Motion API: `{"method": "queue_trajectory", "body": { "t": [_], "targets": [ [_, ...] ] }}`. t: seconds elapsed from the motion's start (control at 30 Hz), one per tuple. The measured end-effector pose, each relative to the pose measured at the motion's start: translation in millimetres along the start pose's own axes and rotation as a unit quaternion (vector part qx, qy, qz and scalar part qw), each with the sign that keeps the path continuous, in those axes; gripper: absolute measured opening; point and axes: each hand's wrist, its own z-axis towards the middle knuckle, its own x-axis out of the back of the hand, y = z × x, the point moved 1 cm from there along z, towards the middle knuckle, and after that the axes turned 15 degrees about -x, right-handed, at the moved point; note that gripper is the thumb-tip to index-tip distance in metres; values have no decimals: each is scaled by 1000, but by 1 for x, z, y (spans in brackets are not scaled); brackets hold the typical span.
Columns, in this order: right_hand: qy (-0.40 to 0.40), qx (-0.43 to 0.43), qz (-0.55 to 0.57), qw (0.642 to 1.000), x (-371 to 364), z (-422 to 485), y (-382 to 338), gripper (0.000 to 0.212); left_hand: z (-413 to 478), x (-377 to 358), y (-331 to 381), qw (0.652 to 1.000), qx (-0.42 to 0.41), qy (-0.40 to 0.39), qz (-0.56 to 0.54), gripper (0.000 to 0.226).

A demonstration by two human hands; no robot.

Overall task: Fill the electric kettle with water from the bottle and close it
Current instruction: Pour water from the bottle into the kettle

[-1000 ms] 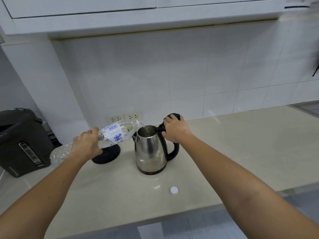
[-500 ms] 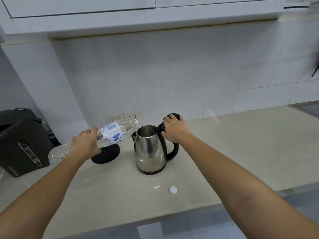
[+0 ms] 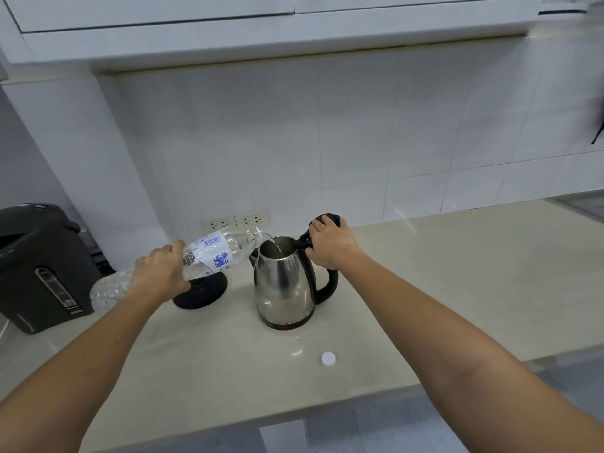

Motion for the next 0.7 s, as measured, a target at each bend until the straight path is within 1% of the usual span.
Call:
{"method": "queue_trajectory", "body": {
  "t": [0.7],
  "targets": [
    [-6,-1,1,1000,-1,2,0,61,1,3,-2,1000,3,2,-4,64]
  ]
}}
